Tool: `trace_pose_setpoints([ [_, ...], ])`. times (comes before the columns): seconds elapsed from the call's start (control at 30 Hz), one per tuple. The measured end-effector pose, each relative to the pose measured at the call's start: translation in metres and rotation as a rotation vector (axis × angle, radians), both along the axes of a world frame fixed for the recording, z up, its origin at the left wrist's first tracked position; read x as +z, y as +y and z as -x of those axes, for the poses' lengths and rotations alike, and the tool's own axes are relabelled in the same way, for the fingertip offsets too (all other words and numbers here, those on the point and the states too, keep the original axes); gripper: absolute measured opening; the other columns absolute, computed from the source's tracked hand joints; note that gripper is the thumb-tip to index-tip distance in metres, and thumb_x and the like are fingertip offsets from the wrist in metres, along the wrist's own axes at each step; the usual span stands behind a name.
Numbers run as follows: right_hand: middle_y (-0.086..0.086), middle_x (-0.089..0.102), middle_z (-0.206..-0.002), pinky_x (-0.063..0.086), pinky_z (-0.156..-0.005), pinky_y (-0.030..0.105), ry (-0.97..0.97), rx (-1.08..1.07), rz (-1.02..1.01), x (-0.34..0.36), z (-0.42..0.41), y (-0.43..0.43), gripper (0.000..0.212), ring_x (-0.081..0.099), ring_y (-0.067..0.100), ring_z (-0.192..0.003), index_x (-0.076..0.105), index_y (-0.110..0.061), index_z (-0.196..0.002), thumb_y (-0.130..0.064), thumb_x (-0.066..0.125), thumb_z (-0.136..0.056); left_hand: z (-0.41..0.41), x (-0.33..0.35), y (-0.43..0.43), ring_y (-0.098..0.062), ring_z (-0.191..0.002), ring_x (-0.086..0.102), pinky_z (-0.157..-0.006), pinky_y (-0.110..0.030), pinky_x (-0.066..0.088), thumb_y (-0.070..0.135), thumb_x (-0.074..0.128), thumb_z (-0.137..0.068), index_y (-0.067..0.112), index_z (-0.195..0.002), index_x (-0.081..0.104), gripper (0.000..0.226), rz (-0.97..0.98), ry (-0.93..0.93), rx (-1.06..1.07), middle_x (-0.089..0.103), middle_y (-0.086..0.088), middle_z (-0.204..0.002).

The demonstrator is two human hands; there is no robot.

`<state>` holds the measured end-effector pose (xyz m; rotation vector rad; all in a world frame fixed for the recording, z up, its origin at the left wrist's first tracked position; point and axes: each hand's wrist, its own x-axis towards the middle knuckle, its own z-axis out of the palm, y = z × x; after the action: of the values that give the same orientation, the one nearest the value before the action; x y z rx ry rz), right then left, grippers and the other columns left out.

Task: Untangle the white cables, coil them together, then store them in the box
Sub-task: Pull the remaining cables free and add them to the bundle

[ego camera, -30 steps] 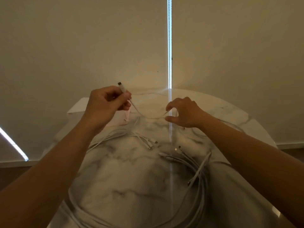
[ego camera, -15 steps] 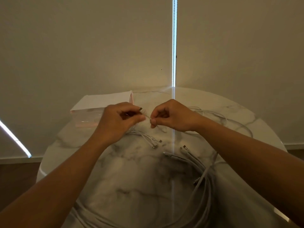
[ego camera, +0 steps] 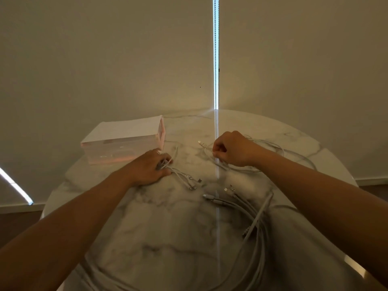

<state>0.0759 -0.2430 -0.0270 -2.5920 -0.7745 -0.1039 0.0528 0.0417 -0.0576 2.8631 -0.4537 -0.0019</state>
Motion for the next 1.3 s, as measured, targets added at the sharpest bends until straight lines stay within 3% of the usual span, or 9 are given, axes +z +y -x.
trace_pose_setpoints([
  [0.1,0.004,0.069,-0.083,0.037,-0.059,0.015,-0.037,-0.001,0.083,-0.007,-0.002,0.002,0.016,0.059,0.014,-0.071,0.073,-0.005,-0.088,-0.016,0.062,-0.092,0.001,0.001,-0.008,-0.015,-0.083,0.057,-0.077,-0.038,0.048,0.033,0.059,-0.094,0.025,-0.094,0.059,0.009,-0.067,-0.007,-0.083,0.060,0.005,-0.092],
  [0.23,0.010,0.071,-0.078,0.051,-0.067,0.027,0.004,-0.022,0.099,-0.014,-0.005,0.010,0.025,0.066,0.020,-0.073,0.072,-0.003,-0.078,-0.025,0.067,-0.089,0.005,0.004,-0.015,-0.011,-0.076,0.048,-0.073,-0.031,0.037,0.032,0.042,-0.102,0.033,-0.080,0.037,0.022,-0.170,0.012,-0.085,0.044,0.017,-0.086],
  [0.3,0.005,0.068,-0.070,0.043,-0.059,0.020,0.052,-0.031,0.075,-0.013,-0.005,0.012,0.032,0.060,0.013,-0.064,0.069,-0.008,-0.069,-0.033,0.067,-0.090,0.007,0.013,-0.019,-0.010,-0.086,0.046,-0.079,-0.028,0.034,0.024,0.034,-0.104,0.036,-0.078,0.035,0.028,-0.075,0.069,-0.048,0.048,0.016,-0.100],
  [0.4,0.001,0.063,-0.064,0.036,-0.057,0.017,0.054,-0.048,-0.001,-0.007,-0.001,0.014,0.038,0.052,0.008,-0.057,0.060,-0.014,-0.059,-0.028,0.062,-0.094,0.011,0.032,-0.024,-0.012,-0.068,0.044,-0.067,-0.024,0.038,0.018,0.038,-0.103,0.017,-0.088,0.051,0.020,0.159,0.089,-0.010,0.057,-0.002,-0.085],
  [0.53,0.002,0.073,-0.073,0.040,-0.058,0.009,0.119,0.002,-0.117,0.006,0.014,0.015,0.017,0.061,0.002,-0.056,0.075,-0.005,-0.084,-0.014,0.061,-0.091,0.015,0.052,-0.027,-0.011,-0.052,0.031,-0.048,-0.024,0.025,0.028,0.044,-0.102,0.007,-0.105,0.065,0.029,0.607,0.269,0.150,0.042,0.000,-0.068],
  [0.7,-0.001,0.076,-0.083,0.048,-0.061,0.019,0.377,0.178,-0.209,0.012,0.039,0.019,0.022,0.060,0.006,-0.066,0.077,-0.010,-0.096,-0.027,0.064,-0.093,0.021,0.064,-0.034,-0.010,-0.049,0.022,-0.045,-0.023,0.018,0.038,0.041,-0.103,0.011,-0.099,0.059,0.033,0.846,0.296,0.212,0.035,0.002,-0.064],
  [0.9,0.016,0.067,-0.116,0.055,-0.084,0.040,0.841,0.105,-0.688,0.033,0.046,0.043,0.042,0.067,0.030,-0.093,0.064,-0.014,-0.113,-0.050,0.058,-0.093,0.039,0.065,-0.052,-0.008,-0.046,0.022,-0.041,-0.021,0.018,0.043,0.040,-0.102,0.014,-0.096,0.048,0.030,0.975,0.401,0.154,0.036,0.004,-0.060],
  [1.1,0.008,0.062,-0.071,0.041,-0.051,0.026,0.732,-0.019,-0.957,0.033,0.044,0.060,0.030,0.058,0.018,-0.059,0.065,0.001,-0.110,-0.026,0.060,-0.096,0.060,0.062,-0.064,-0.012,-0.046,0.031,-0.043,-0.023,0.027,0.035,0.035,-0.105,0.011,-0.091,0.043,0.028,0.918,0.542,-0.023,0.035,-0.001,-0.060],
  [1.3,0.001,0.046,-0.058,0.029,-0.040,0.020,0.734,0.052,-1.071,0.032,0.043,0.055,0.017,0.036,0.009,-0.043,0.067,0.002,-0.104,-0.012,0.063,-0.094,0.062,0.058,-0.064,-0.011,-0.048,0.030,-0.046,-0.021,0.029,0.025,0.037,-0.105,0.006,-0.094,0.050,0.026,0.943,0.561,-0.073,0.042,-0.004,-0.063],
])
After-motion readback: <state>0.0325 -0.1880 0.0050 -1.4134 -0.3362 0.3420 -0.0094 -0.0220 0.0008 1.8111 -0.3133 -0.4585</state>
